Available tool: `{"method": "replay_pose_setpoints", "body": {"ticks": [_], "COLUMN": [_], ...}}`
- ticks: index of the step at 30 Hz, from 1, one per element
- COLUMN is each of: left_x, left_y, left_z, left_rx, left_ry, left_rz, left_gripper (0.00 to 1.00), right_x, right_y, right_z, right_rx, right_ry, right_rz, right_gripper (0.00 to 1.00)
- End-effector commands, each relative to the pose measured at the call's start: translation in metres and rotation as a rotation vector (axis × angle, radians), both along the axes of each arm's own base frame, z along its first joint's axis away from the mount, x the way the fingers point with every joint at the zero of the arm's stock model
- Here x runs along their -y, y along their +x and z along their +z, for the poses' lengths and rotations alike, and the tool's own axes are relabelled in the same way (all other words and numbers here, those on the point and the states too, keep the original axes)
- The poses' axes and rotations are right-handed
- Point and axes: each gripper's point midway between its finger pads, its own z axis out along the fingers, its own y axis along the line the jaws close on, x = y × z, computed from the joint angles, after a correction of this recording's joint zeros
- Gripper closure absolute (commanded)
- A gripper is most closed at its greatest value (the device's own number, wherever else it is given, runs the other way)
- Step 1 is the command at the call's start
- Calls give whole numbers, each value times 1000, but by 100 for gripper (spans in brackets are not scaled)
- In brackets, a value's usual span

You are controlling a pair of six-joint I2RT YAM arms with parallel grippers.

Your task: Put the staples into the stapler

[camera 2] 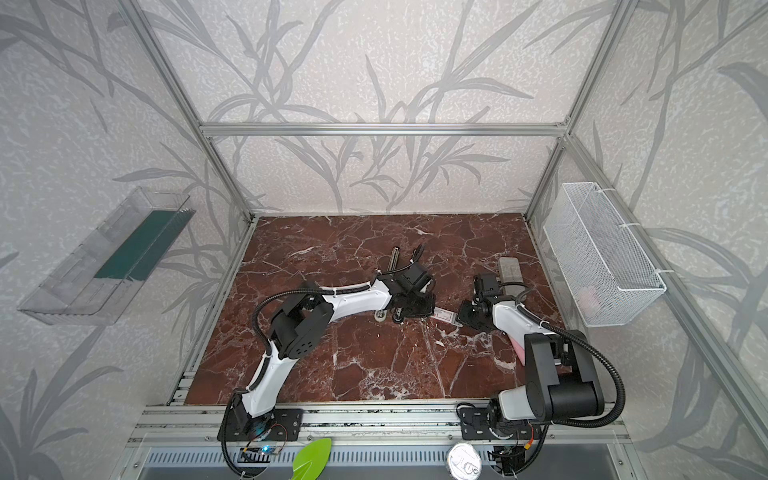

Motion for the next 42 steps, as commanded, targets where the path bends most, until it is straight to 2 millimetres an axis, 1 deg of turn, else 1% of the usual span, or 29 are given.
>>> {"method": "replay_pose_setpoints", "body": {"ticks": [1, 8, 16, 25, 32, 34, 36, 38, 39, 42], "left_x": [-5, -7, -8, -9, -10, -11, -10, -12, -12, -13], "left_y": [5, 7, 7, 8, 8, 7, 7, 7, 7, 7], "left_z": [-5, -5, -5, -4, -3, -4, 0, 3, 5, 13], "left_rx": [-3, 0, 3, 8, 11, 6, 12, 19, 24, 36], "left_ry": [25, 25, 30, 34, 33, 35, 35, 38, 38, 40], "left_rz": [5, 8, 10, 12, 14, 13, 10, 9, 6, -1], "left_gripper": [100, 100, 100, 100, 100, 100, 85, 77, 74, 70], "right_x": [9, 11, 13, 15, 14, 14, 14, 15, 16, 18], "right_y": [-9, -10, -9, -13, -13, -13, -12, -11, -11, -12], "right_z": [0, -2, 3, -2, -2, 1, 6, 10, 13, 20], "right_rx": [-13, -18, -7, -18, -17, -12, 1, 11, 14, 23], "right_ry": [-20, -22, -32, -38, -32, -30, -29, -37, -44, -57], "right_rz": [-19, -20, -14, -22, -14, -15, -17, -15, -13, -9], "right_gripper": [100, 100, 100, 100, 100, 95, 88, 84, 82, 80]}}
